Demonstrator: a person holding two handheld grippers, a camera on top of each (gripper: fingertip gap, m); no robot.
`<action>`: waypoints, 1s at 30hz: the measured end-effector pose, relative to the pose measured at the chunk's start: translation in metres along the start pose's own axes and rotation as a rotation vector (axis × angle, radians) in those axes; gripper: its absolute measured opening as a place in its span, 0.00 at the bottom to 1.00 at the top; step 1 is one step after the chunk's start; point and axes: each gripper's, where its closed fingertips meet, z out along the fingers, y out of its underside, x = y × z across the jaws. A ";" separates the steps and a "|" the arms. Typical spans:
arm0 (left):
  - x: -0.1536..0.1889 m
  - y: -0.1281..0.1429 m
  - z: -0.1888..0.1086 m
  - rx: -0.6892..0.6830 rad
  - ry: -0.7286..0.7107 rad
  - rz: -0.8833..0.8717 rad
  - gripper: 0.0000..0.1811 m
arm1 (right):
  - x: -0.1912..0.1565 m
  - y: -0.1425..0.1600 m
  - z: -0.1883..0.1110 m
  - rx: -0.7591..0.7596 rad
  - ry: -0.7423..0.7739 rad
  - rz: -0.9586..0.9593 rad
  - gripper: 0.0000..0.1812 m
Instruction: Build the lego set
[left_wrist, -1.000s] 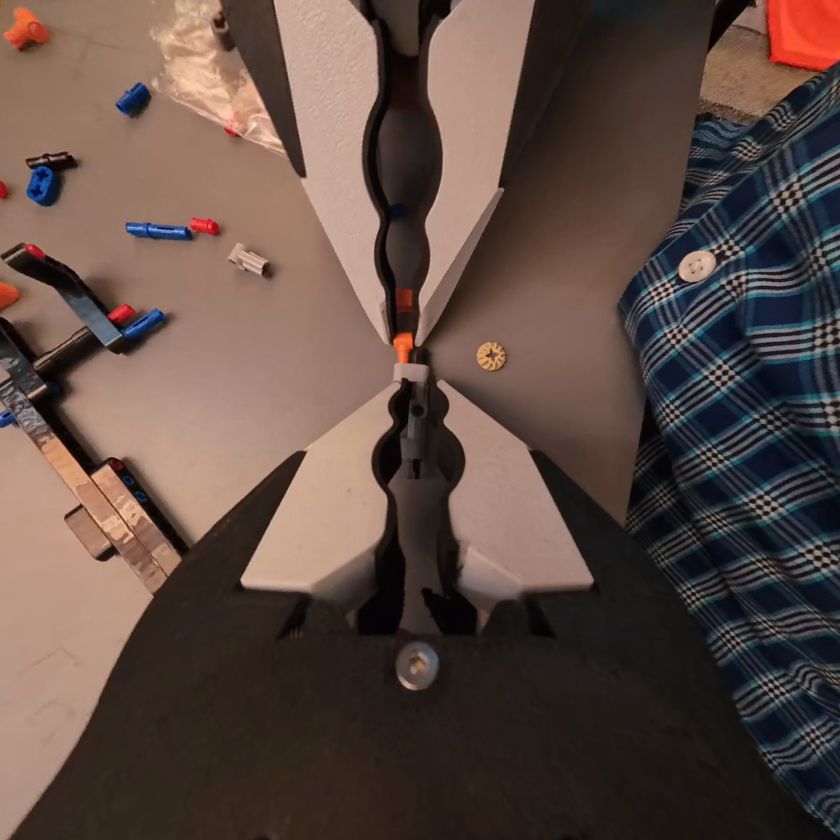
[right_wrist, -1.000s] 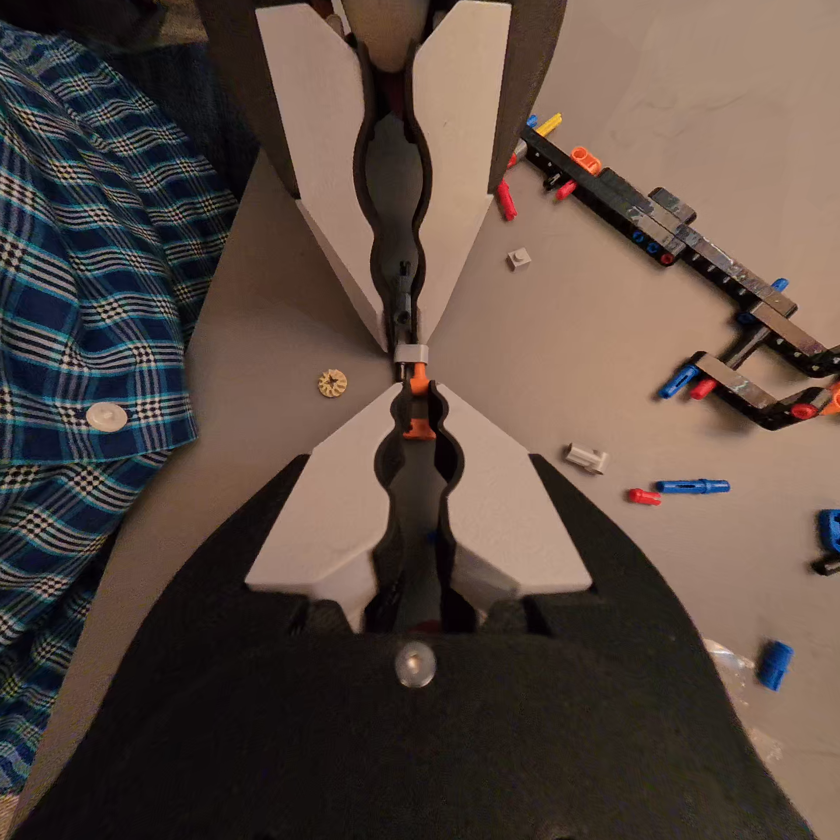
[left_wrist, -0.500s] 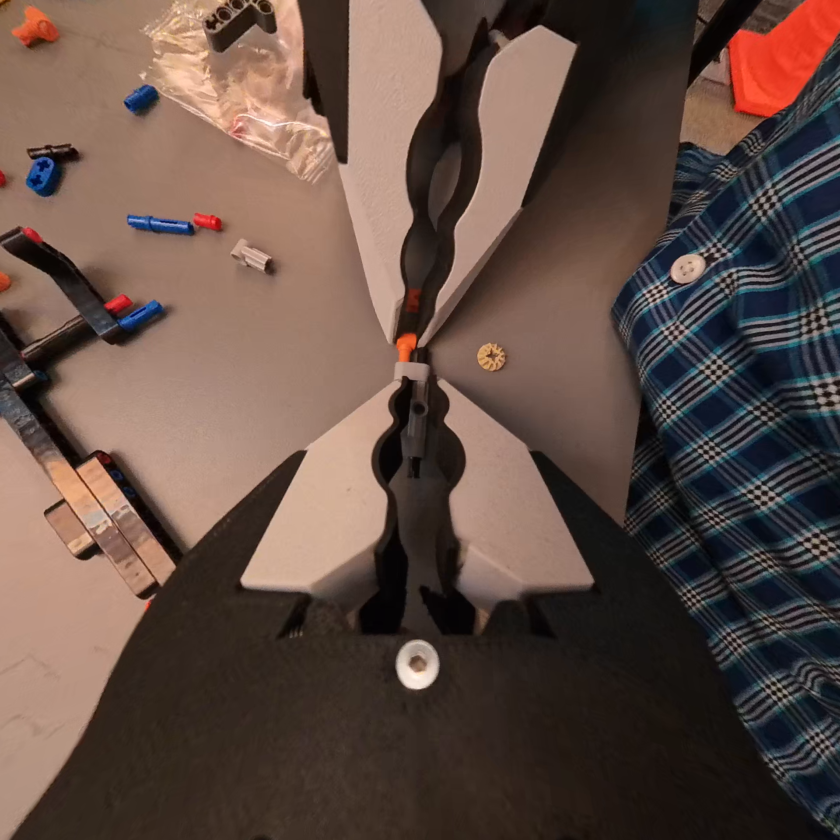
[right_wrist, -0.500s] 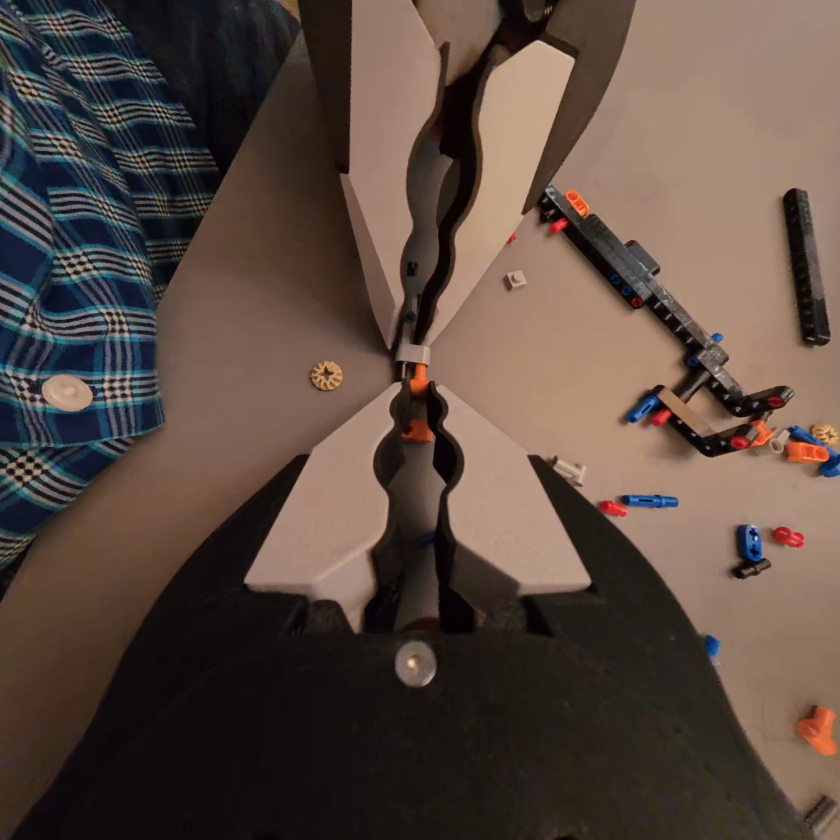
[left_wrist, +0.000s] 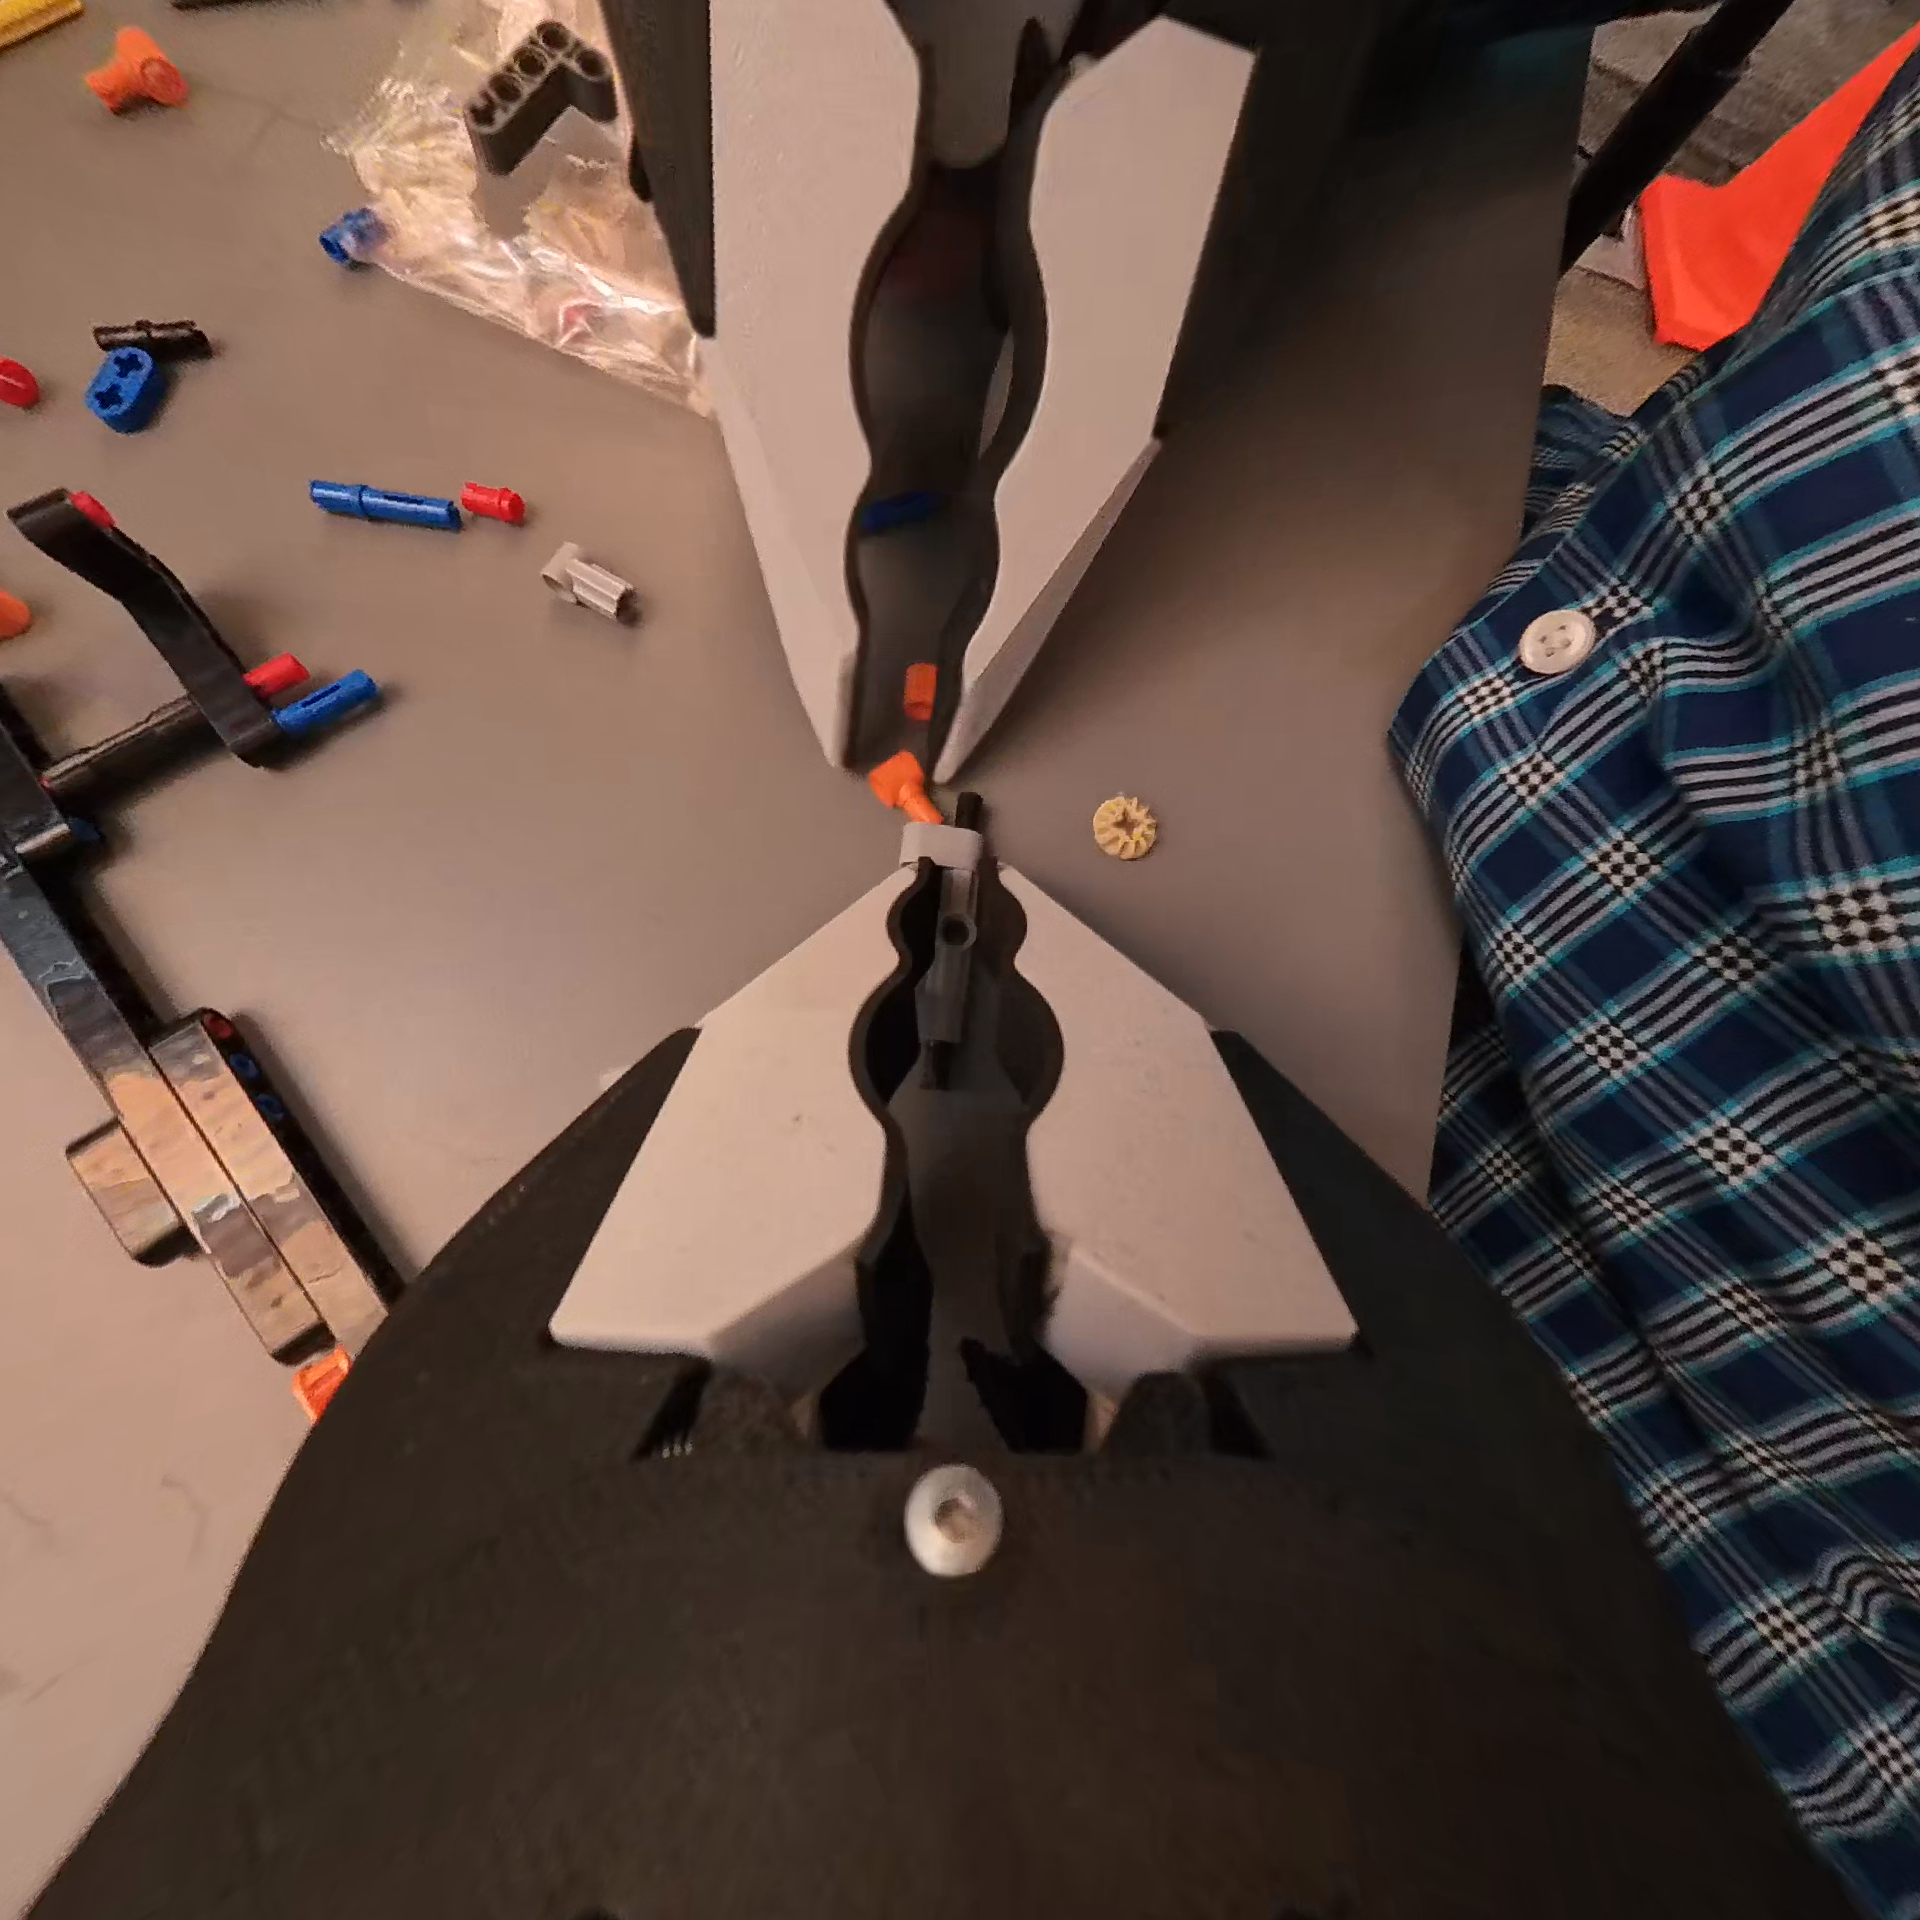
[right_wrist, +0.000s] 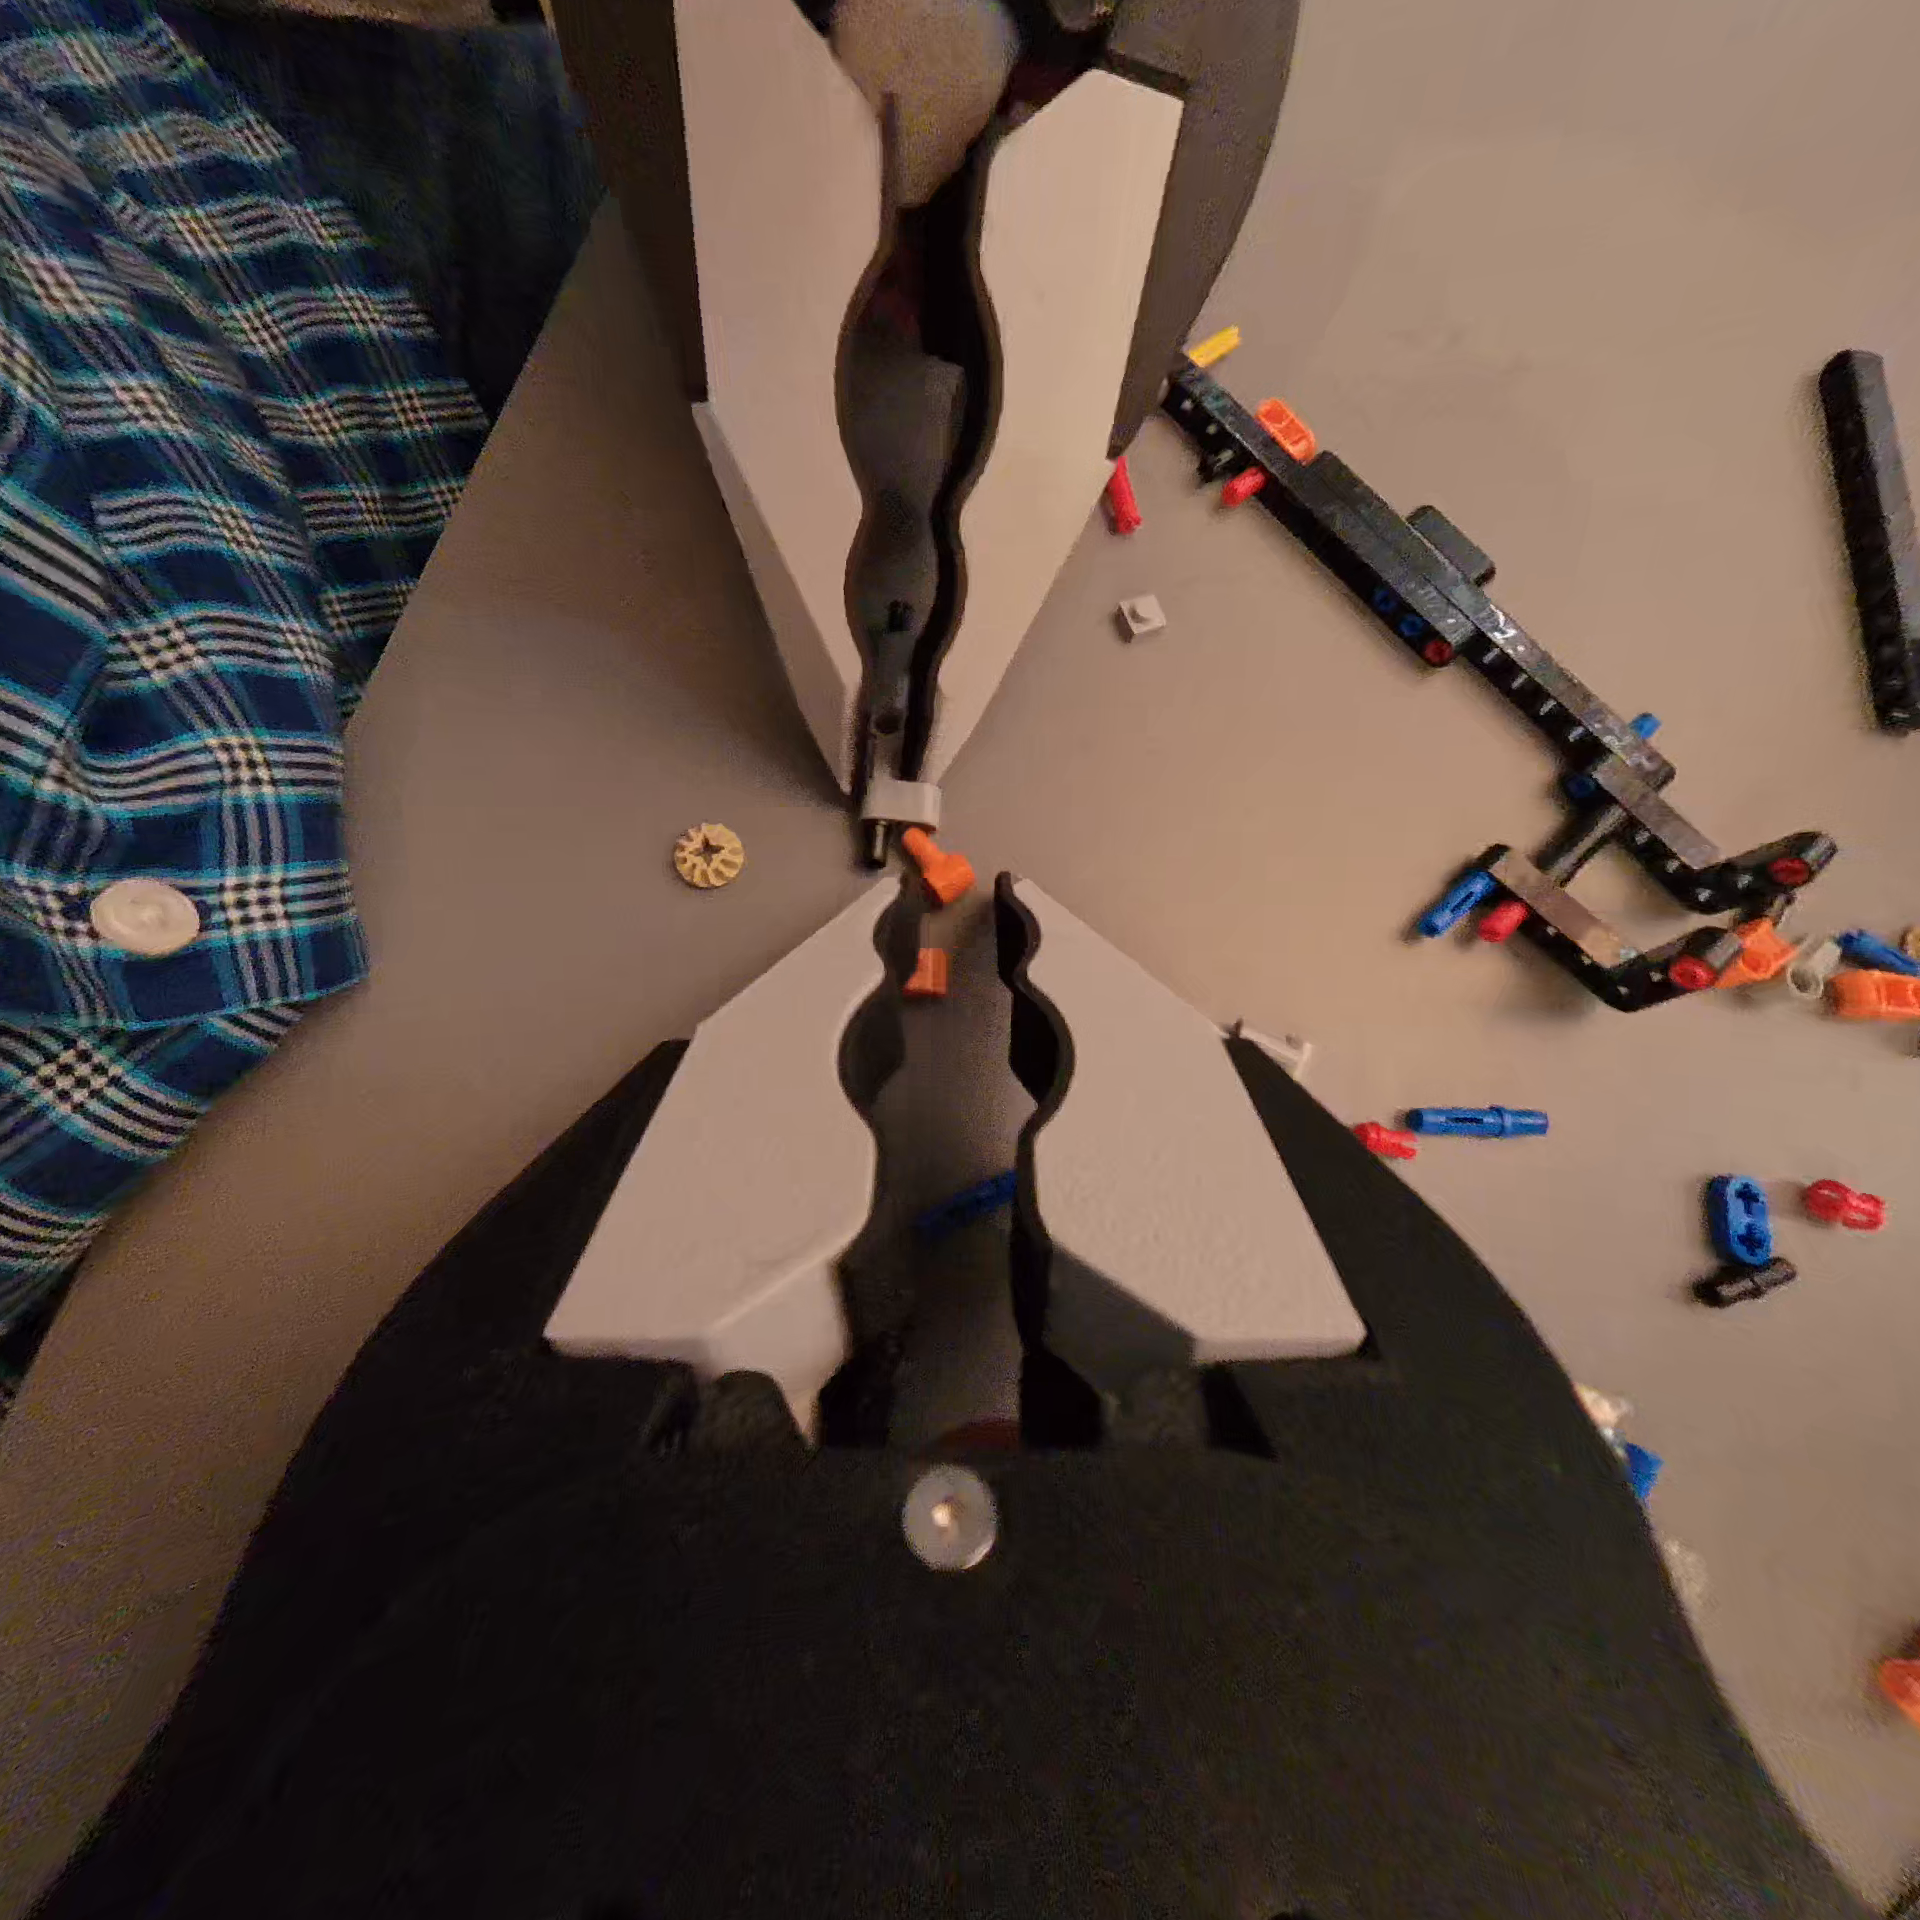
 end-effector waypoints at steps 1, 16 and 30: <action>0.000 -0.001 0.001 0.001 0.001 0.000 0.03 | -0.002 -0.001 -0.001 0.006 -0.015 0.001 0.05; -0.001 -0.002 0.003 0.003 0.005 -0.011 0.03 | -0.007 0.001 -0.008 -0.002 -0.092 -0.012 0.01; -0.002 -0.002 0.004 0.002 0.015 -0.015 0.03 | -0.008 0.003 0.000 -0.016 -0.100 -0.054 0.03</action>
